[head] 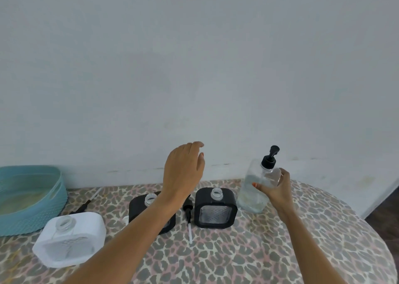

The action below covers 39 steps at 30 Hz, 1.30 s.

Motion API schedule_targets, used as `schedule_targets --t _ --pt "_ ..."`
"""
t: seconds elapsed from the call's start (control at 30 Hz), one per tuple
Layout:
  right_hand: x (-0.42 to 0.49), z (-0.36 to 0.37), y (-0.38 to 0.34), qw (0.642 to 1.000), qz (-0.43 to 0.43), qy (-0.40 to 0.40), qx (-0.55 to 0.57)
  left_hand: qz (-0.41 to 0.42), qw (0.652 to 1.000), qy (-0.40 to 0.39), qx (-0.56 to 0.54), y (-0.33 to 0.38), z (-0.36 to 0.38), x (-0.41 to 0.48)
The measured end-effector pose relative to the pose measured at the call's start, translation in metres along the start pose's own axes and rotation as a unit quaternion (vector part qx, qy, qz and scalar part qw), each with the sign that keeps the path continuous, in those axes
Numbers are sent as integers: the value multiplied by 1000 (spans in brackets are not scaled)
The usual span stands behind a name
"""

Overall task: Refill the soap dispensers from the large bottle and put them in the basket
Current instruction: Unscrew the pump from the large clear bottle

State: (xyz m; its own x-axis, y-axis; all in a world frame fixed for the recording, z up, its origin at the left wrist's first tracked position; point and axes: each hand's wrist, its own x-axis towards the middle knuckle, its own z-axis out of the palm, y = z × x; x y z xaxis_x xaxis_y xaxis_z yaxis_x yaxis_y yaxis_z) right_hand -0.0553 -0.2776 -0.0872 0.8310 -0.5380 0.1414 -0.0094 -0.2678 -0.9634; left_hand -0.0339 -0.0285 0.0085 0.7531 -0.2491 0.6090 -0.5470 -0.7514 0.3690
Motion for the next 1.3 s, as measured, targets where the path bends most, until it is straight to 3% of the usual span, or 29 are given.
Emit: schedule_targets --t 0.17,0.27,0.43,0.5,0.57,0.7,0.83,1.03,1.3 --pt "-38 -25 -9 999 -16 42 19 26 998 -47 -37 25 2 -10" --pt "-63 -39 -20 999 -33 12 32 41 986 -116 -112 46 -1 -23" --pt "-105 -35 -29 997 -29 -66 29 -14 911 -221 -347 73 -7 -48" --pt "-121 -24 -34 995 -30 -95 24 -41 878 -272 -391 78 -12 -57" --pt "-135 -9 -38 990 -41 -129 32 -52 867 -294 -400 73 -16 -64" --pt "-152 19 -39 979 -64 -189 44 -59 872 -300 -381 47 -27 -71" --pt "-161 41 -40 969 -89 -226 47 -88 857 -309 -403 23 -36 -79" --pt "-165 56 -38 969 -85 -231 28 -112 852 -276 -430 11 -35 -87" --pt "-169 70 -32 978 -94 -185 35 -93 900 -184 -384 8 -23 -97"
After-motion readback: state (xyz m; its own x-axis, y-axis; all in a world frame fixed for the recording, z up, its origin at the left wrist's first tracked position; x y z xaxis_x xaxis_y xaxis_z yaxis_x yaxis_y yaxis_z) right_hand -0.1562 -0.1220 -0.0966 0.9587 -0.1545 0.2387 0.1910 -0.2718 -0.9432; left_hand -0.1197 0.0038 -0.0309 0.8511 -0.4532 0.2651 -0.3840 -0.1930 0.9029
